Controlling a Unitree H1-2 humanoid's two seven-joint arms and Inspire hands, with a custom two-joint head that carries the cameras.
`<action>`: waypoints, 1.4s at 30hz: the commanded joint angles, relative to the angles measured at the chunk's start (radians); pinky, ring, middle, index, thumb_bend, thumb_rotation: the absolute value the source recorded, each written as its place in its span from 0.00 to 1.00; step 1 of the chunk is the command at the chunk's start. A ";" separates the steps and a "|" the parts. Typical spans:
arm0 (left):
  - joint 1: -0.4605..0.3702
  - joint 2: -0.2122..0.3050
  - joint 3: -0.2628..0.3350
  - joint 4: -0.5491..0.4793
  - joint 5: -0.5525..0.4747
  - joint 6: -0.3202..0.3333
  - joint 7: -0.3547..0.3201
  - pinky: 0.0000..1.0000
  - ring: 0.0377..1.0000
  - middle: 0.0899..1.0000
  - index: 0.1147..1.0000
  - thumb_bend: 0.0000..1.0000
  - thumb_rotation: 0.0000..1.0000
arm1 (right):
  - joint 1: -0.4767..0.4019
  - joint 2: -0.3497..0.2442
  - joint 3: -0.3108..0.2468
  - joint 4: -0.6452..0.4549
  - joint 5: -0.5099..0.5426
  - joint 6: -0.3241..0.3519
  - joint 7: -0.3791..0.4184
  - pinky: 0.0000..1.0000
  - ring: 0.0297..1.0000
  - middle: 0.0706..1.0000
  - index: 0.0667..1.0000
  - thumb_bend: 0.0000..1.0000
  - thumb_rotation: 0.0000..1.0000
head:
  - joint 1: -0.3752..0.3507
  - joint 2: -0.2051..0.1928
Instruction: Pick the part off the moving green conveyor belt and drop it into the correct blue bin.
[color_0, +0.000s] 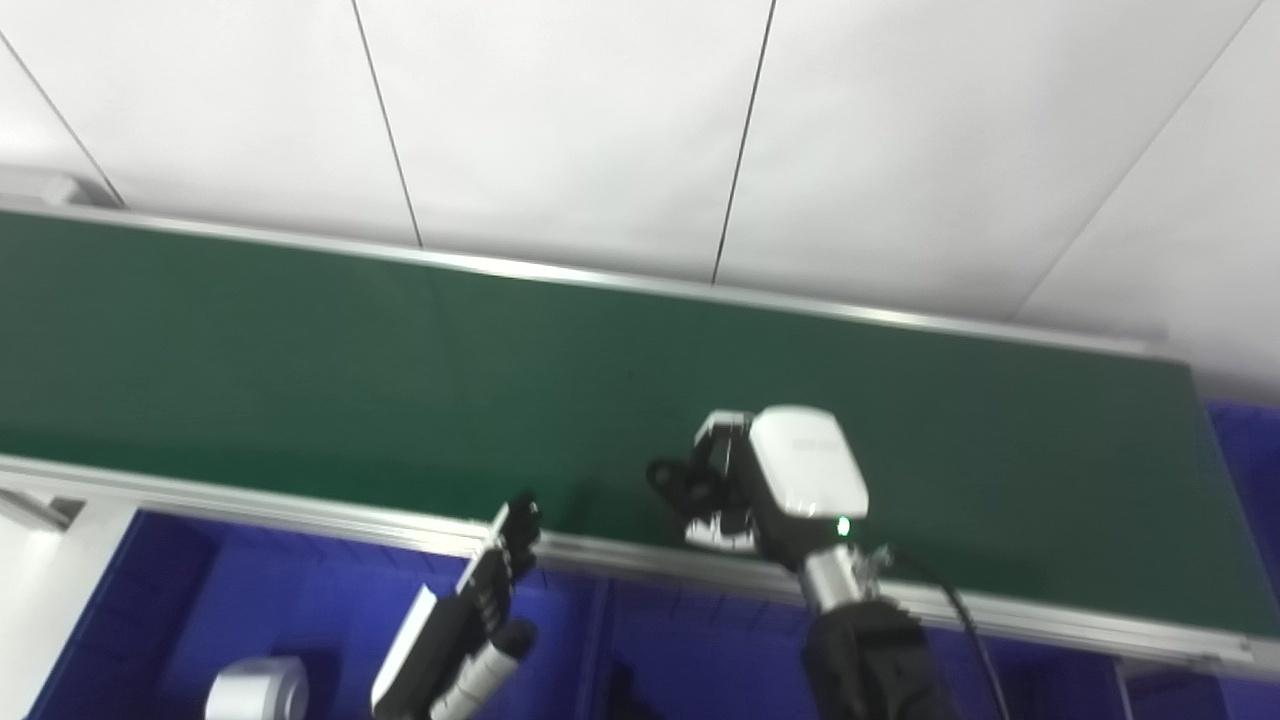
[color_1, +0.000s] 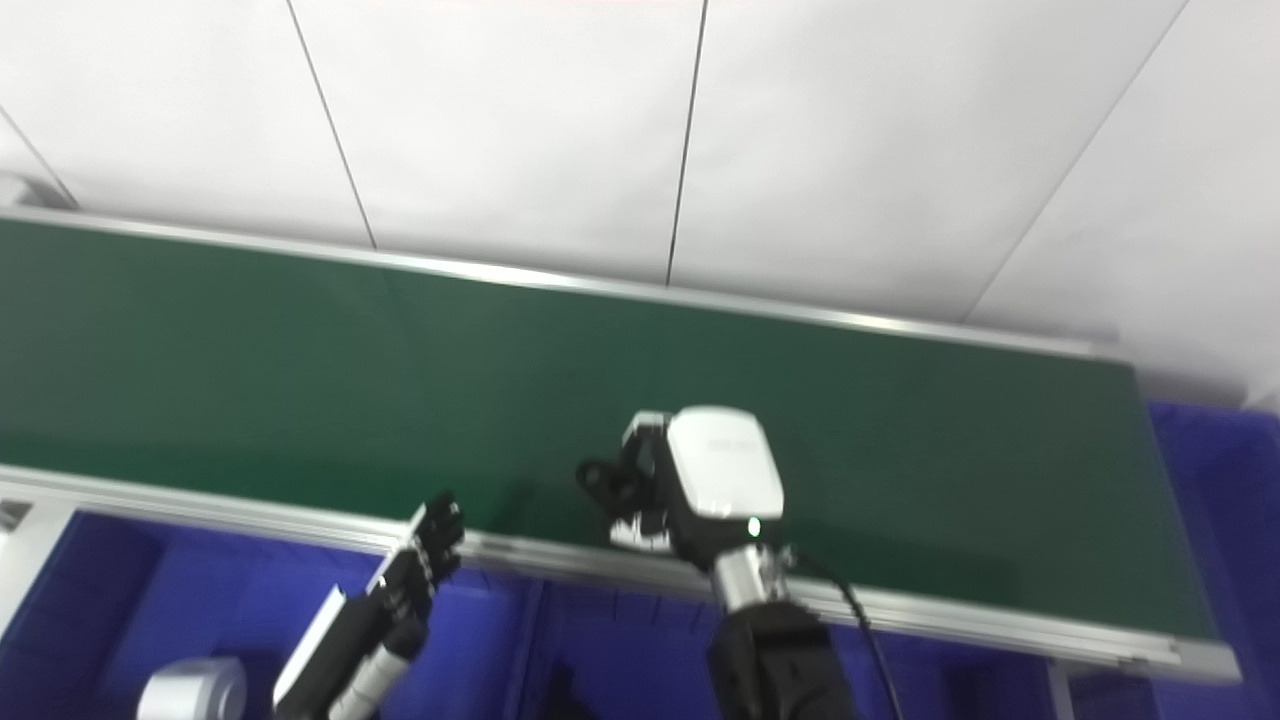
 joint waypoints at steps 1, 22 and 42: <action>0.004 0.012 0.006 -0.055 -0.007 0.010 -0.010 1.00 1.00 1.00 1.00 0.72 0.89 | 0.023 0.015 -0.004 -0.097 -0.030 0.004 0.027 0.13 0.16 0.23 0.45 0.51 0.14 | -0.024 0.015; -0.030 0.031 0.062 -0.170 -0.081 0.168 -0.031 1.00 1.00 1.00 1.00 0.75 0.89 | 0.417 0.020 -0.022 -0.331 -0.144 -0.077 0.145 0.10 0.13 0.19 0.45 0.51 0.14 | -0.121 0.127; -0.029 0.017 0.063 -0.196 -0.100 0.203 -0.029 1.00 1.00 1.00 1.00 0.76 0.87 | 0.348 0.001 -0.063 -0.116 -0.251 -0.022 0.385 0.15 0.20 0.25 0.45 0.51 0.16 | -0.109 0.143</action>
